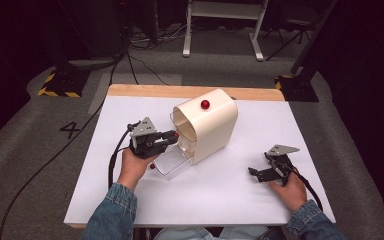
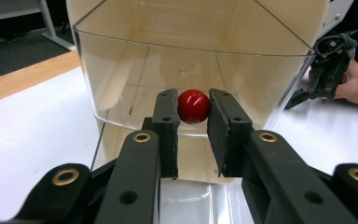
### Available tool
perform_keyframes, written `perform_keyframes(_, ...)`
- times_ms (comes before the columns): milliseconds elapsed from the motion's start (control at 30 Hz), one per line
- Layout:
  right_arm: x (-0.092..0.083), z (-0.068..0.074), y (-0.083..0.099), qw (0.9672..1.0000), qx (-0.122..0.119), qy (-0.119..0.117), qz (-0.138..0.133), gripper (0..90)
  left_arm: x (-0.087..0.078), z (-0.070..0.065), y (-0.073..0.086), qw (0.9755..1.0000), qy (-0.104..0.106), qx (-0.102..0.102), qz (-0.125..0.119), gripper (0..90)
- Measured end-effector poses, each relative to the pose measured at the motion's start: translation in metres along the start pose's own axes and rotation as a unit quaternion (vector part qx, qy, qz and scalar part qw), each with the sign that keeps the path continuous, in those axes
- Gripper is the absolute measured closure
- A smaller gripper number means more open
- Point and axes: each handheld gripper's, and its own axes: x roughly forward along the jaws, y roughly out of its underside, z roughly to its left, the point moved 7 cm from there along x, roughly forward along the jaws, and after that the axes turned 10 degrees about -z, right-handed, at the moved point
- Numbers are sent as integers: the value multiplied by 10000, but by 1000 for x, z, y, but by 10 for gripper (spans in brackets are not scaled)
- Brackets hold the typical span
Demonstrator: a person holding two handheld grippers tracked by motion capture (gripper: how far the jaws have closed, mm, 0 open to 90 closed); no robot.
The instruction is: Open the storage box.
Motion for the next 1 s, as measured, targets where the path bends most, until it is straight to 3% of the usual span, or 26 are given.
perform_keyframes(167, 0, 0, 0, 10000, 7, -1, 0, 36, -14, -2, 0, 9999, -105, 74, -26, 737)
perform_keyframes(667, 0, 0, 0, 10000, 6, -2, 1, 35, -56, -7, 8, 9995, -320, 52, -50, 736)
perform_keyframes(1000, 0, 0, 0, 10000, 8, -5, 2, 36, -66, -6, 14, 9993, -363, 12, -16, 735)
